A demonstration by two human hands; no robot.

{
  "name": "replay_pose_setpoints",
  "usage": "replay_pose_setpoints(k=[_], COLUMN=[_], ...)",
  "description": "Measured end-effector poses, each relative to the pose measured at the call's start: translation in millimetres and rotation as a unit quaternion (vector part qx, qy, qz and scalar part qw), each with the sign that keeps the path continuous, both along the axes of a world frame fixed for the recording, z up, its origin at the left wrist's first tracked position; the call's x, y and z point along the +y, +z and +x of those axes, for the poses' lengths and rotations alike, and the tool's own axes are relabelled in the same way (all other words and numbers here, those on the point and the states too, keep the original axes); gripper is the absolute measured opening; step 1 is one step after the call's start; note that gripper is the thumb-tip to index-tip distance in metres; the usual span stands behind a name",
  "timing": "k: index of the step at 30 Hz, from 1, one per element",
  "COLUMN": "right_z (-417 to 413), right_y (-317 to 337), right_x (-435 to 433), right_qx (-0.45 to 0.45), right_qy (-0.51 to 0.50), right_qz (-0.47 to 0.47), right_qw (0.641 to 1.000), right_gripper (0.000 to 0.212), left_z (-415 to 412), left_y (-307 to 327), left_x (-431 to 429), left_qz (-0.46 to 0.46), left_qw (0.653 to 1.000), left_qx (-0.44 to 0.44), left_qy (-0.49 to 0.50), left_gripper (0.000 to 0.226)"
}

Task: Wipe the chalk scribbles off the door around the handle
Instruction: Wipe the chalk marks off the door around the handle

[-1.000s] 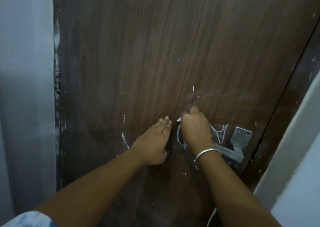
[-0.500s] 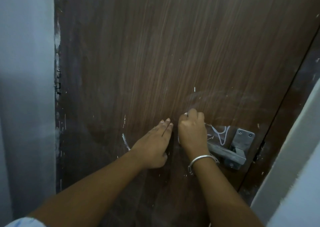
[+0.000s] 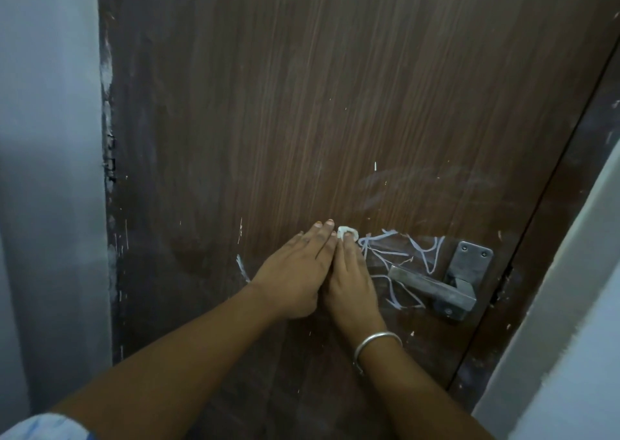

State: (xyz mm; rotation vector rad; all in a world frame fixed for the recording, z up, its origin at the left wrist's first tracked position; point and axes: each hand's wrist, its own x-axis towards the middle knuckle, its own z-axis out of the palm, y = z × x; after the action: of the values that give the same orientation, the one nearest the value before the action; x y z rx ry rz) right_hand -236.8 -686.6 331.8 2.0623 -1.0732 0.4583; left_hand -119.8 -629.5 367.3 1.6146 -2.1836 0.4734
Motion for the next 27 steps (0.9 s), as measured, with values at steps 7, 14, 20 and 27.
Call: replay_pose_setpoints(k=[7, 14, 20, 27], right_z=[4, 7, -12, 0], right_y=[15, 7, -48, -1], right_x=[0, -4, 4, -4], right_qx=[-0.145, -0.123, 0.008, -0.040], right_qy=[-0.038, 0.001, -0.006, 0.027], right_qz=[-0.002, 0.040, 0.100, 0.036], right_qw=[0.989, 0.992, 0.995, 0.998], right_gripper=[0.052, 0.083, 0.086, 0.089], left_z=[5, 6, -1, -2], left_y=[-2, -3, -6, -9], left_x=[3, 1, 2, 1], left_qz=[0.009, 0.019, 0.024, 0.049], left_qw=[1.000, 0.999, 0.999, 0.998], left_qx=[0.001, 0.030, 0.037, 0.035], left_qy=[0.009, 0.004, -0.008, 0.000], left_gripper=[0.083, 0.079, 0.079, 0.081])
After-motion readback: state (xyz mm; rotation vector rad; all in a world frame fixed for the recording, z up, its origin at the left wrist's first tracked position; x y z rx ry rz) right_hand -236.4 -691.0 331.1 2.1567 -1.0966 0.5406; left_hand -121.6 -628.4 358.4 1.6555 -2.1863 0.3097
